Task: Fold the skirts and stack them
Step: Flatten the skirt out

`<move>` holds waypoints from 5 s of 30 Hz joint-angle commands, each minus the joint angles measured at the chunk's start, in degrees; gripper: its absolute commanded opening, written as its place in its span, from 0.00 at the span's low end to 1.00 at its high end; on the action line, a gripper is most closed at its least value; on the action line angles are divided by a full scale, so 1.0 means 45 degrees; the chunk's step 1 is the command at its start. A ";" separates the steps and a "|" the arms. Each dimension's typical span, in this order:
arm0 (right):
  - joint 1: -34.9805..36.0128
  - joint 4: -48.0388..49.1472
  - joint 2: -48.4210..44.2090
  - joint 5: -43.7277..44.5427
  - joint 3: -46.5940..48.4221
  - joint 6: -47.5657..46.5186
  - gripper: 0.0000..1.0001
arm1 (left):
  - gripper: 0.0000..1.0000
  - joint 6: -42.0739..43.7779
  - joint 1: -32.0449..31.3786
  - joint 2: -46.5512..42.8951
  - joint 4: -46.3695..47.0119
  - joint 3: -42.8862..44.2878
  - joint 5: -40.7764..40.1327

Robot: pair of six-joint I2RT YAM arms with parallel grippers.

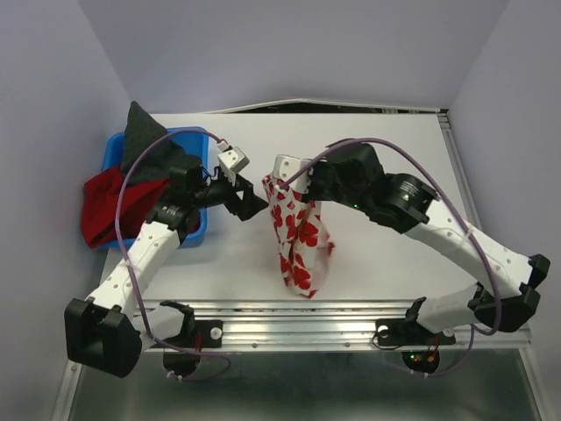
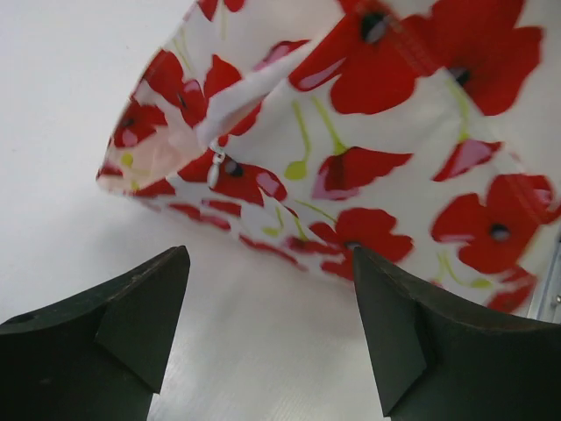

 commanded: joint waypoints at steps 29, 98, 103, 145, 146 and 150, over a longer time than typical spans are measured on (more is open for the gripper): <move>0.0111 0.1108 -0.7852 0.2183 -1.4463 0.2443 0.01 | 0.86 0.1385 -0.3103 0.6687 -0.1573 0.2303 -0.3978; -1.3188 0.3121 0.4690 -1.0455 -0.4724 0.9963 0.01 | 0.00 0.0760 0.0039 0.7945 -0.1964 0.6286 -0.4878; -1.3442 0.2730 0.2796 -0.9694 -0.2708 0.9807 0.01 | 0.00 0.0778 0.0450 0.6145 -0.1808 0.7751 -0.4293; -1.3443 0.5149 0.1186 -0.7076 -0.6261 0.7599 0.01 | 0.00 0.1873 -0.0097 0.4144 0.1511 0.2944 -0.3765; -1.3443 0.5325 0.2235 -0.6920 -0.6105 0.7580 0.01 | 0.00 0.1873 -0.0097 0.5562 0.1571 0.3335 -0.3765; -1.3443 0.5581 0.4371 -0.5574 -0.5168 0.6939 0.01 | 0.00 0.1873 -0.0097 0.9104 0.1241 0.6782 -0.3765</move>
